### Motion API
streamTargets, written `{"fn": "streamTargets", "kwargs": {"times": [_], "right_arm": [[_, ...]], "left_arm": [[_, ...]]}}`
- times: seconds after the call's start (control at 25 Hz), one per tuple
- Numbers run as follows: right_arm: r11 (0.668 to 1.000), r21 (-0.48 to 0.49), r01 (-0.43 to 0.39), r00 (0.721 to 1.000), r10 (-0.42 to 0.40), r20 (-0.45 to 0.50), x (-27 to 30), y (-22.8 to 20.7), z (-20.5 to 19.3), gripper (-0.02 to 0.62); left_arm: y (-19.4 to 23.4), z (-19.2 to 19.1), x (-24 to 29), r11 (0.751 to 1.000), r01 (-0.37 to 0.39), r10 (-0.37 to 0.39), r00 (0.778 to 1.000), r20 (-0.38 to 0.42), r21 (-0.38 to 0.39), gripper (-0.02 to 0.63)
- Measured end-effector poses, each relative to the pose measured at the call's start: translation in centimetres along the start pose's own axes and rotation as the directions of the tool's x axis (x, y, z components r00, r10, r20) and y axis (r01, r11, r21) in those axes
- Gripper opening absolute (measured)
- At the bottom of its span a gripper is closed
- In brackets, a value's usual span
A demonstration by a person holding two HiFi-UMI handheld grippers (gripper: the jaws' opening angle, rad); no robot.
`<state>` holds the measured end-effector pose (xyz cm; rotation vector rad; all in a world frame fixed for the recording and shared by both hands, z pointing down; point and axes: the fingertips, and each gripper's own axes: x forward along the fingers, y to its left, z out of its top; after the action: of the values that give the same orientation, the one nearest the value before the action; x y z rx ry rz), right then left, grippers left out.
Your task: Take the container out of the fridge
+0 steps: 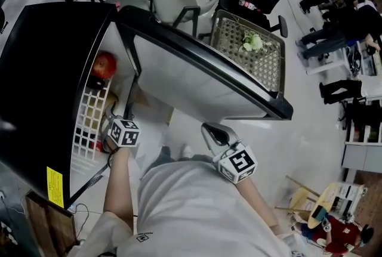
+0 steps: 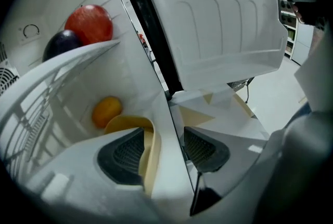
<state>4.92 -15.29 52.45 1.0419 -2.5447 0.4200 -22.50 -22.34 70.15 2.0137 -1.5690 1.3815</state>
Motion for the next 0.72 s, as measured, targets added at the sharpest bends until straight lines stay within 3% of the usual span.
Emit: {"fn": "streamTargets", "kwargs": {"times": [0.2, 0.56, 0.72], "right_arm": [[1.0, 0.014, 0.024, 1.0, -0.024, -0.016, 0.2, -0.3, -0.3, 0.003], [1.0, 0.015, 0.026, 1.0, -0.026, -0.014, 0.3, -0.3, -0.1, 0.003], [1.0, 0.014, 0.024, 1.0, -0.024, -0.012, -0.1, -0.4, -0.2, 0.003]], "left_arm": [[0.1, -0.5, 1.2, 0.999, 0.039, -0.039, 0.999, -0.027, 0.004, 0.227], [-0.4, -0.5, 1.2, 0.998, 0.046, -0.044, 0.998, -0.042, 0.032, 0.044], [-1.0, -0.6, 0.9, 0.997, 0.055, -0.052, 0.997, -0.048, 0.047, 0.031]]}}
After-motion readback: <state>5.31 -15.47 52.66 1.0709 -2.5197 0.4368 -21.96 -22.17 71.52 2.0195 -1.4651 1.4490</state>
